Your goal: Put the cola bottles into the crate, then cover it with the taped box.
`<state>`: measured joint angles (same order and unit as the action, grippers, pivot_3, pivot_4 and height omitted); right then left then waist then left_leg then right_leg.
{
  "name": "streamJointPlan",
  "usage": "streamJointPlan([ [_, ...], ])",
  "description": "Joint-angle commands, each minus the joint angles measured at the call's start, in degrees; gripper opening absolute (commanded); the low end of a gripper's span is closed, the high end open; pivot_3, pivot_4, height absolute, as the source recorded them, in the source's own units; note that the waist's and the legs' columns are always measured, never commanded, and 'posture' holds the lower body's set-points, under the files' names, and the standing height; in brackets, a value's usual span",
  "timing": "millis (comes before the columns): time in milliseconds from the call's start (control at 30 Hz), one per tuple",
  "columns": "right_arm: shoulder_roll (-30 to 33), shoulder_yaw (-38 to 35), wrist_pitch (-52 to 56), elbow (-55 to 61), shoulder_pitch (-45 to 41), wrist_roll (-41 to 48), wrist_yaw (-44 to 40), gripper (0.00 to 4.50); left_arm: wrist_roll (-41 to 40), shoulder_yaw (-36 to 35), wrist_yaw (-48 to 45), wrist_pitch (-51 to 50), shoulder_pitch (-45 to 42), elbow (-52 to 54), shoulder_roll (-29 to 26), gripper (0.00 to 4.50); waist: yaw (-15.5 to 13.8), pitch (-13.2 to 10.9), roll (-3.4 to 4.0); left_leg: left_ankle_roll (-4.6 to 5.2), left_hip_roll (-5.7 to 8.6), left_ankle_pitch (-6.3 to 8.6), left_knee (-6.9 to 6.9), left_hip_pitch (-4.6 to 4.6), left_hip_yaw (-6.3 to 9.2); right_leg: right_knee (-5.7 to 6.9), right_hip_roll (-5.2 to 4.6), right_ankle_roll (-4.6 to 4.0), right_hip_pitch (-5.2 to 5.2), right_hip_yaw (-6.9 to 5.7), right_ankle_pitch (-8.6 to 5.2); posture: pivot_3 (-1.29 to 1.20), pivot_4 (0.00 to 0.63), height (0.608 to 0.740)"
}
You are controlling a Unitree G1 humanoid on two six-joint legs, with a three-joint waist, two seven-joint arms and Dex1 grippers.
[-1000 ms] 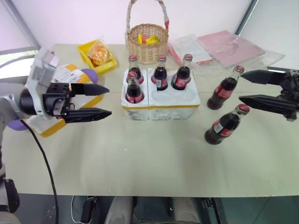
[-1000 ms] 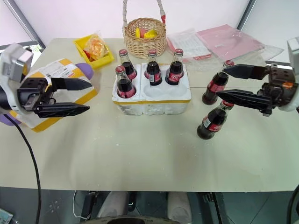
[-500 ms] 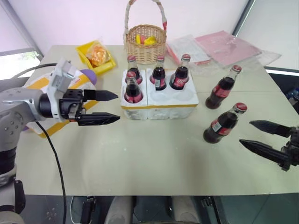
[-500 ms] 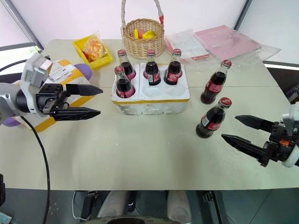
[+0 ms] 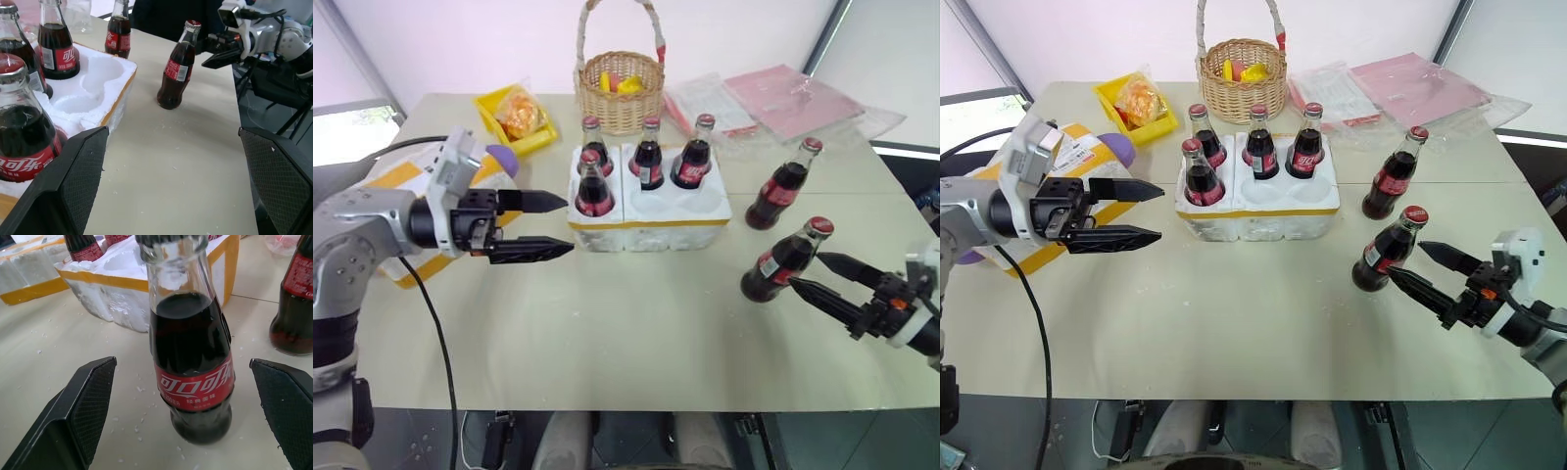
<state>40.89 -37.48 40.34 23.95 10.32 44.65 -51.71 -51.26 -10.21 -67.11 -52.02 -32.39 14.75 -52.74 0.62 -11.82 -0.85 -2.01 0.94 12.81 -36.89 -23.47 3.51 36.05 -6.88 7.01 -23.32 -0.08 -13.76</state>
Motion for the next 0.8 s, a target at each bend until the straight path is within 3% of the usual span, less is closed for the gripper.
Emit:
streamJointPlan([
  [33,-0.8,1.7,-2.7,-1.0,-0.5,-0.5,0.5,4.5,-0.4,-0.3,0.6,0.8,-1.9,1.0,0.1,4.44,0.0,0.0,0.0,0.0,0.0,0.0,0.0,0.0,0.0,0.0,0.0,0.0,0.0,0.0,0.0,0.0,0.15,0.738],
  [600,-3.9,13.3,-11.1,-14.5,-9.9,-7.0,2.6,4.5,-0.4,0.4,1.8,0.3,-3.8,1.3,0.3,4.44,0.1,0.0,0.0,0.01,-0.04,0.0,0.01,0.0,0.0,0.0,0.06,0.0,-0.02,0.0,0.0,0.0,0.15,0.738],
  [667,-4.5,13.6,-11.4,-15.6,-10.7,-6.4,2.4,3.96,-0.4,0.2,1.9,0.3,-3.5,1.6,0.3,4.5,0.1,0.0,0.0,0.0,-0.04,0.0,0.01,0.0,0.0,0.0,0.06,0.0,-0.02,0.0,0.0,0.0,0.15,0.738],
  [767,-4.4,13.5,-10.9,-15.2,-10.9,-5.0,1.4,2.8,-0.5,0.0,2.3,0.4,-2.7,2.1,0.2,4.5,0.1,0.0,0.0,0.01,-0.04,0.0,0.01,0.0,0.0,0.0,0.06,0.0,-0.01,0.0,0.0,0.0,0.15,0.738],
  [800,-4.2,13.2,-10.4,-14.6,-10.9,-4.3,1.2,2.82,-0.7,-0.3,2.5,0.2,-2.3,2.4,0.2,4.5,0.1,0.0,0.0,0.01,-0.04,0.0,0.01,0.0,0.0,0.0,0.06,0.0,-0.02,0.0,0.0,0.0,0.15,0.738],
])
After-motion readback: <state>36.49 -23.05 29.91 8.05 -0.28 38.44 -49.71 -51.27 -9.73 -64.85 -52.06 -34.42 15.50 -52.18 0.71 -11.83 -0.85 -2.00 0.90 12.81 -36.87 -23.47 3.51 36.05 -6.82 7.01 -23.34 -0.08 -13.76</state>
